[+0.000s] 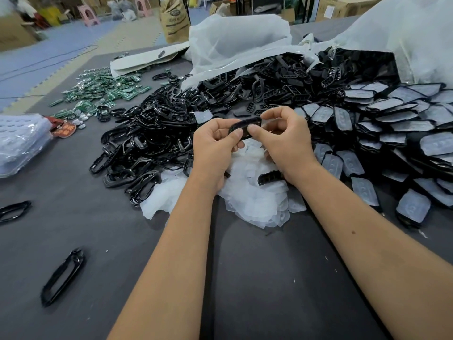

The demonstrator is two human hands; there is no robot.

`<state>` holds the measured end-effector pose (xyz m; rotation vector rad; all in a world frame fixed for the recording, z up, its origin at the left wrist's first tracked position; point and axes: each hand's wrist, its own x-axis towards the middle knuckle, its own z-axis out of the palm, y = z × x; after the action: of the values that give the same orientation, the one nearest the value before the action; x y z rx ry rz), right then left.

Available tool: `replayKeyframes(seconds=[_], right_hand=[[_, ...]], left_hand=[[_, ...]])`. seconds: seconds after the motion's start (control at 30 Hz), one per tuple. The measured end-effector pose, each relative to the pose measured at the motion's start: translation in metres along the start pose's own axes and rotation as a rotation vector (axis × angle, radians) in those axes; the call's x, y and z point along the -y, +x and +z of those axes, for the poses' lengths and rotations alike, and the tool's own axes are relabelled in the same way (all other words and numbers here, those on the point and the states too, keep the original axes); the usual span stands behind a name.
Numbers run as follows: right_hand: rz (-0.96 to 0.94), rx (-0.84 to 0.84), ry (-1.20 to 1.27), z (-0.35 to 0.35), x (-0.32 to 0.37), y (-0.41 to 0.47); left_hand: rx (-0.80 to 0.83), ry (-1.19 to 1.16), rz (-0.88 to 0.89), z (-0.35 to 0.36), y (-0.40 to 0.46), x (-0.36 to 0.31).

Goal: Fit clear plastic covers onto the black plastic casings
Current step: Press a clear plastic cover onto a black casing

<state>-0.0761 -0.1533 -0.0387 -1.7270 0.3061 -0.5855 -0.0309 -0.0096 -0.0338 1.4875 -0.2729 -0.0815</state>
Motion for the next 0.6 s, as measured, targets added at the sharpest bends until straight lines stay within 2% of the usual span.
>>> replayKeyframes(seconds=[0.1,0.23,0.5,0.6], right_hand=[[0.044,0.090,0.117,-0.0030,0.0023,0.0010],[0.075,0.069,0.174,-0.0046,0.0024,0.0018],[0.024,0.114,0.132,-0.0047,0.0025,0.0006],[-0.017,0.084,0.026,-0.0026,0.0025,-0.0007]], left_hand=[[0.016,-0.044,-0.013,0.0007,-0.0007,-0.0011],[0.043,-0.043,-0.017,0.0033,-0.0031,-0.0016],[-0.010,0.059,0.045,0.0049,-0.0039,0.0002],[-0.051,0.094,0.077,0.0041,-0.0033,0.0016]])
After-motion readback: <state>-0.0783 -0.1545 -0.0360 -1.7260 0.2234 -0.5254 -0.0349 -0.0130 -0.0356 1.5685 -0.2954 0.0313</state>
